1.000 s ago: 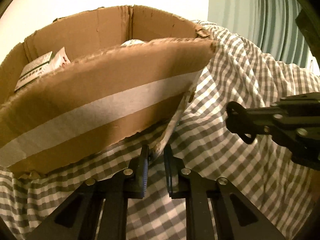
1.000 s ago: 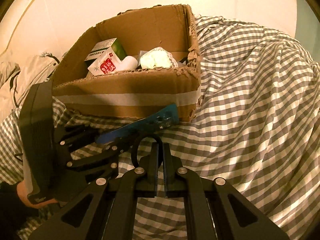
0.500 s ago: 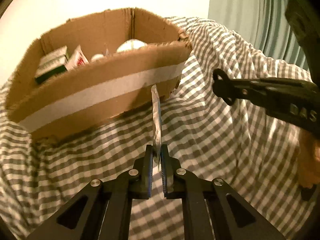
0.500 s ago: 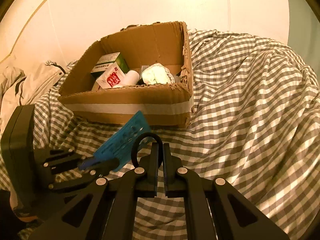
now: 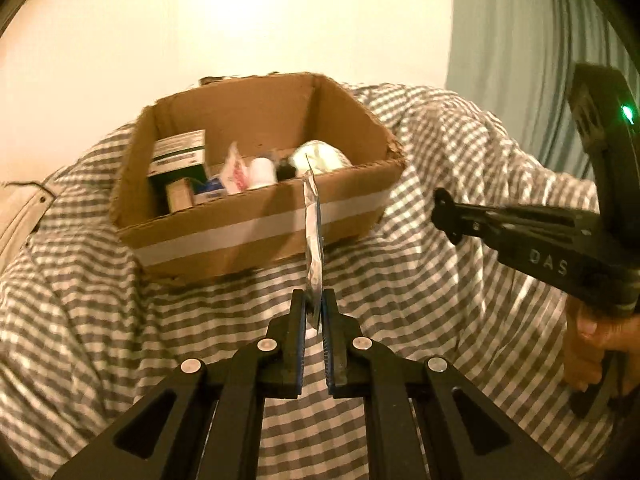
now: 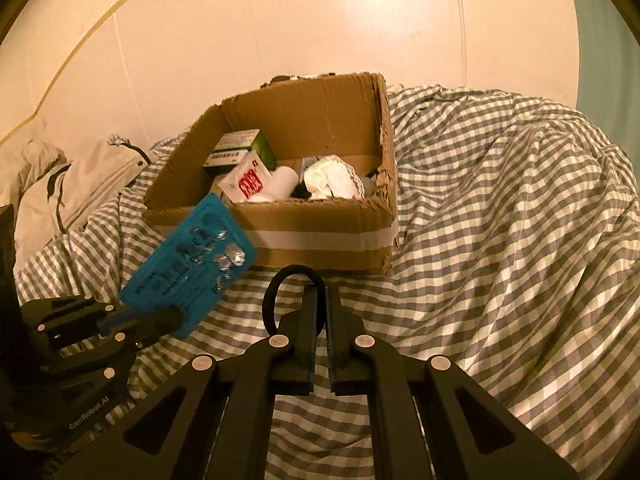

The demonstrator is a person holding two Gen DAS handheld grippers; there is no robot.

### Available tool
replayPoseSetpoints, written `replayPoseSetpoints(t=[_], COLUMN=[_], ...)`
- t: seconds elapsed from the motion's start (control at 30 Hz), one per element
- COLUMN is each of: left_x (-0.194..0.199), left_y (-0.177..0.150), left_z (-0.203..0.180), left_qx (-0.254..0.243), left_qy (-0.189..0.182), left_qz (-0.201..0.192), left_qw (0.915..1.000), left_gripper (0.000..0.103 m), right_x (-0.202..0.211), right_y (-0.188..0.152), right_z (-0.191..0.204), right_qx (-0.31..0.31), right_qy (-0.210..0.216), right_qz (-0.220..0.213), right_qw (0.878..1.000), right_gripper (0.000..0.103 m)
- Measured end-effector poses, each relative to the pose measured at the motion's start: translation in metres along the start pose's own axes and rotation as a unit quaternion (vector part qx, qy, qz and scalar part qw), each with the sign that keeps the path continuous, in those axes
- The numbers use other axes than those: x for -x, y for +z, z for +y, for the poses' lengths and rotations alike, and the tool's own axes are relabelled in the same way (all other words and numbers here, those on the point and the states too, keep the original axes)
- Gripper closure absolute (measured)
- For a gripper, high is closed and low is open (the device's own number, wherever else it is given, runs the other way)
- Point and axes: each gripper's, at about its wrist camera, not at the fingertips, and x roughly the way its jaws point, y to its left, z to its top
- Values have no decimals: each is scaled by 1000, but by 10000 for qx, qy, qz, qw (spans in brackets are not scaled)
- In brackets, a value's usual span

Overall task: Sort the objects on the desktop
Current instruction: 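Carry the blue card and hair tie into the box and release both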

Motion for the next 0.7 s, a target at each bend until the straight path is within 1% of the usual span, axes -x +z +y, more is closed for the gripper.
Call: replayPoseSetpoints(t=[0.17, 0.33, 0.47, 0.7], left_x=[17, 27, 30, 28], left_y=[11, 34, 55, 89], left_z=[9, 17, 23, 32], left_qx=[144, 171, 67, 65], left_qy=[72, 135, 277, 336], left_qz=[-214, -469, -654, -935], left_qw=[9996, 9987, 9975, 9950], left_gripper=[96, 96, 96, 96], right_x=[9, 17, 25, 34], right_y=[4, 18, 37, 79], right_z=[6, 10, 10, 22], right_qx=[21, 83, 150, 473], right_qy=[105, 187, 197, 154], right_qz=[-87, -246, -456, -912], right_qw=[9999, 9995, 9987, 9946], right_gripper=[99, 99, 99, 99])
